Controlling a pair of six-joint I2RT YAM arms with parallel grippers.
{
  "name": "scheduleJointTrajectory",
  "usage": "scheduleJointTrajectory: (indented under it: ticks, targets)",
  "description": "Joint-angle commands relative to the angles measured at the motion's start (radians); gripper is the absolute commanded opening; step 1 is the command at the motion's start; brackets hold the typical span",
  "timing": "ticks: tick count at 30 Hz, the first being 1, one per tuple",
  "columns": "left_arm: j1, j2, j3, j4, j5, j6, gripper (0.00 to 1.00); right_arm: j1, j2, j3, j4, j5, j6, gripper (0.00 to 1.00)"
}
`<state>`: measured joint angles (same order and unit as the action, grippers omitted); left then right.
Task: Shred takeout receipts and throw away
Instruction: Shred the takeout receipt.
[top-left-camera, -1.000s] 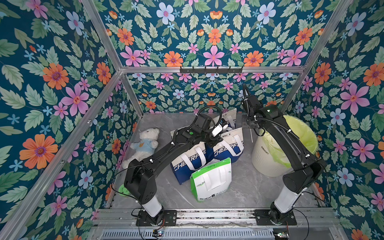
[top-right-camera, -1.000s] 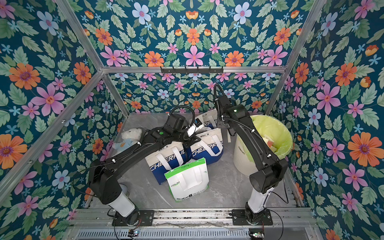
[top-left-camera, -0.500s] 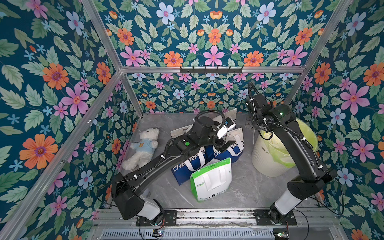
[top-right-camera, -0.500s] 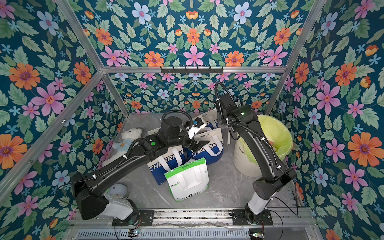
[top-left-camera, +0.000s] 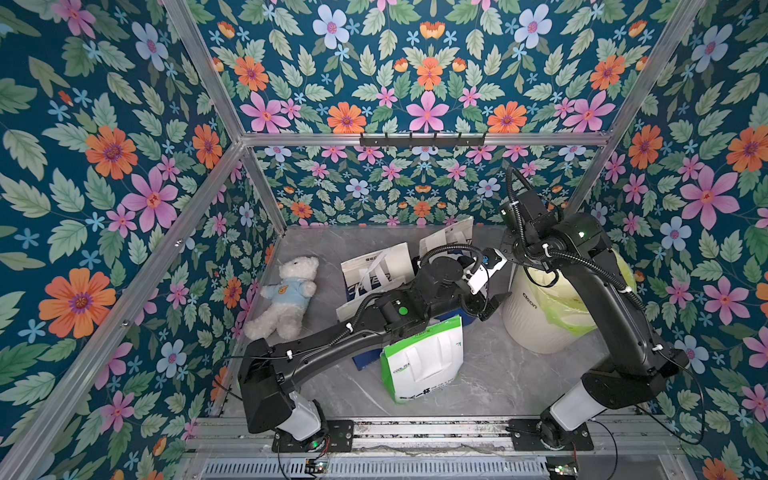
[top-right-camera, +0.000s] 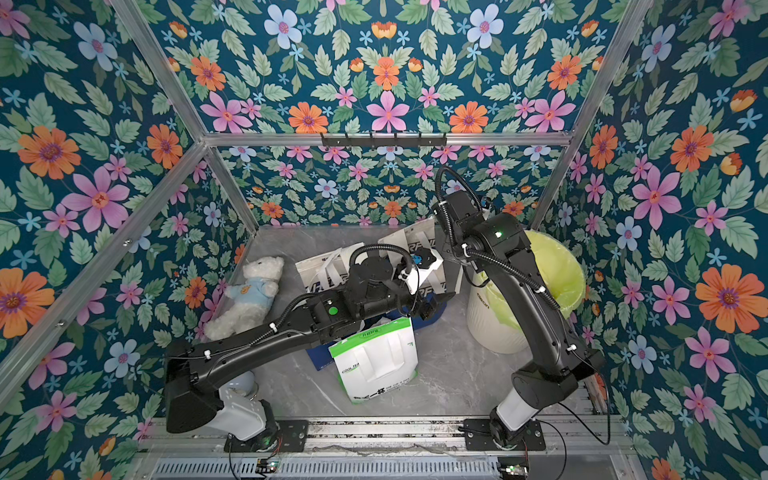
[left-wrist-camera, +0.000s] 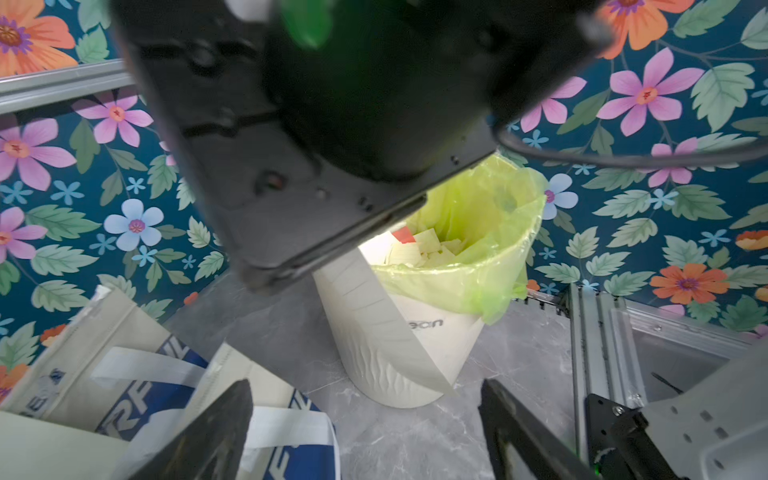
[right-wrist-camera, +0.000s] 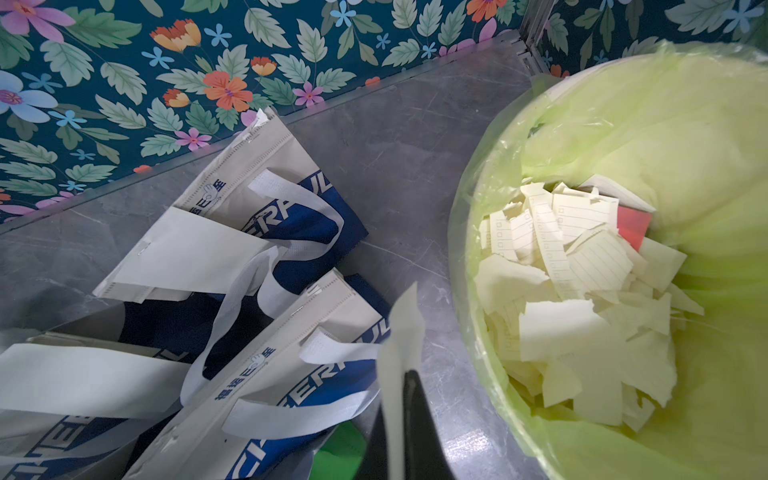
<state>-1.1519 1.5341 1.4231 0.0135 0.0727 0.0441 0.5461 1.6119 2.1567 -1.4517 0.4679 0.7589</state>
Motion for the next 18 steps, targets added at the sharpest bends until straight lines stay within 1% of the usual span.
scheduleJointTrajectory:
  ticks: [1,6,7,10,16,17,18]
  targets:
    - [-0.031,0.003,-0.011,0.114,-0.068,-0.052,0.89,0.002,0.0,-0.007,-0.039,0.019,0.046,0.0]
    - [-0.062,0.032,-0.011,0.159,-0.171,-0.083,0.86,0.002,-0.013,-0.018,-0.025,0.003,0.058,0.0]
    - [-0.065,0.039,-0.008,0.166,-0.191,-0.088,0.84,0.002,-0.016,-0.02,-0.021,-0.002,0.059,0.0]
    - [-0.068,0.062,-0.005,0.186,-0.268,-0.116,0.74,0.001,-0.026,-0.032,-0.011,-0.017,0.062,0.0]
    - [-0.068,0.1,-0.001,0.2,-0.349,-0.153,0.44,0.0,-0.043,-0.037,0.0,-0.053,0.052,0.0]
    - [-0.068,0.102,0.001,0.201,-0.36,-0.16,0.35,0.002,-0.043,-0.037,0.002,-0.065,0.047,0.0]
    - [-0.068,0.105,0.001,0.2,-0.37,-0.167,0.23,0.001,-0.043,-0.037,0.004,-0.078,0.042,0.0]
